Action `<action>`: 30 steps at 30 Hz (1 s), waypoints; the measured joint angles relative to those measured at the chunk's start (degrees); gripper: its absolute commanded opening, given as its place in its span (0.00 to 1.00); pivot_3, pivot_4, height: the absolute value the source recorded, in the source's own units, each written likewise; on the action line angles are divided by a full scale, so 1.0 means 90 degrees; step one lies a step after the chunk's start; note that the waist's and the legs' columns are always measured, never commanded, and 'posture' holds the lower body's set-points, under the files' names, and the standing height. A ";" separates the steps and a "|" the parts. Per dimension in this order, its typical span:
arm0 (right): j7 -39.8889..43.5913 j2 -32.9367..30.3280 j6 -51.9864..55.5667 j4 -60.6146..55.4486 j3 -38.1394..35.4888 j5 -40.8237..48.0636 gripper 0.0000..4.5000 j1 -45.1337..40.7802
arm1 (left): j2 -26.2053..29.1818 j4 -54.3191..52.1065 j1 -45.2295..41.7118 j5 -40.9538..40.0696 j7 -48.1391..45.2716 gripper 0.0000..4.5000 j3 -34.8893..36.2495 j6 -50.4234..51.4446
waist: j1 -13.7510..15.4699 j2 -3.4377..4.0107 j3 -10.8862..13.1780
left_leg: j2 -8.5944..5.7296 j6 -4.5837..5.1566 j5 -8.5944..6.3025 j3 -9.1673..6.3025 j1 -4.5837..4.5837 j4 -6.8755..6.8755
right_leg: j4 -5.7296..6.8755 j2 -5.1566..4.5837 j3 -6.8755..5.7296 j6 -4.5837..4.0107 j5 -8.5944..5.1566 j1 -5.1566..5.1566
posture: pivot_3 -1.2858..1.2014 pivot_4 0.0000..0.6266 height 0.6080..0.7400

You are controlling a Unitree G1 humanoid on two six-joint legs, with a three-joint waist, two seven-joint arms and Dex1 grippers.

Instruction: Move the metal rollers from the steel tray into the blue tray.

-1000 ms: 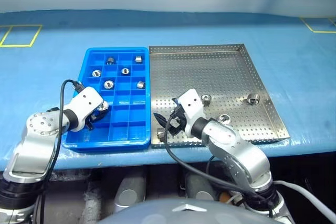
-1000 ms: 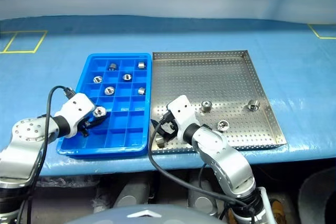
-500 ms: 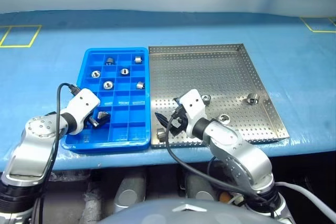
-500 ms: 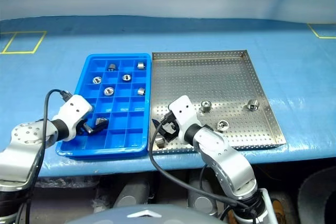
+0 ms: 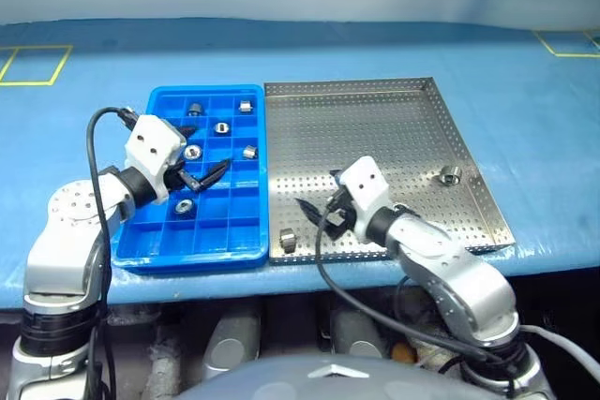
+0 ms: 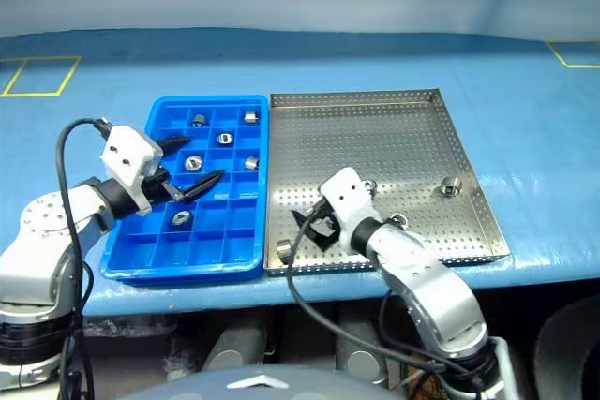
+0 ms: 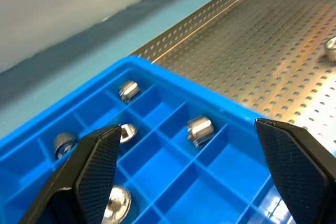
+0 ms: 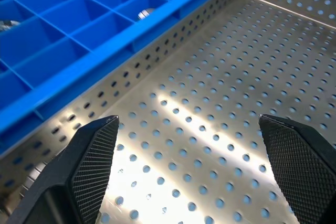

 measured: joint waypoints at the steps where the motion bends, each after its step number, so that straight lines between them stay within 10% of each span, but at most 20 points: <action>1: 0.0159 -0.0207 0.0032 -0.0031 -0.0028 0.0040 1.00 -0.0040 | -0.0033 0.0012 0.0094 -0.0030 -0.0046 0.99 -0.0054 -0.0218 | -0.0017 0.0000 0.0000 | 0.0004 0.0000 0.0000 -0.0001 -0.0001 -0.0001 | 0.0000 0.0000 -0.0002 -0.0002 -0.0001 -0.0001 | 0.52 0.24 1.00; 8: 0.1757 -0.1563 0.0453 0.0052 0.0713 0.0545 1.00 -0.1122 | -0.0070 0.0164 0.0712 -0.0105 -0.0531 0.99 -0.0331 -0.1900 | -0.0128 0.0000 0.0002 | 0.0012 0.0002 0.0000 0.0004 0.0001 -0.0002 | -0.0002 0.0000 -0.0003 -0.0005 -0.0003 0.0001 | 0.52 0.24 1.00; 30: 0.3293 -0.0794 -0.0299 0.2469 0.2870 -0.0170 0.90 -0.3075 | -0.0542 0.0079 0.2023 -0.0448 -0.0088 1.00 -0.0308 -0.2725 | 0.0217 0.0000 0.0002 | 0.0000 0.0012 -0.0006 -0.0008 -0.0009 0.0000 | -0.0009 0.0001 -0.0014 -0.0004 0.0000 -0.0002 | 0.58 0.24 1.00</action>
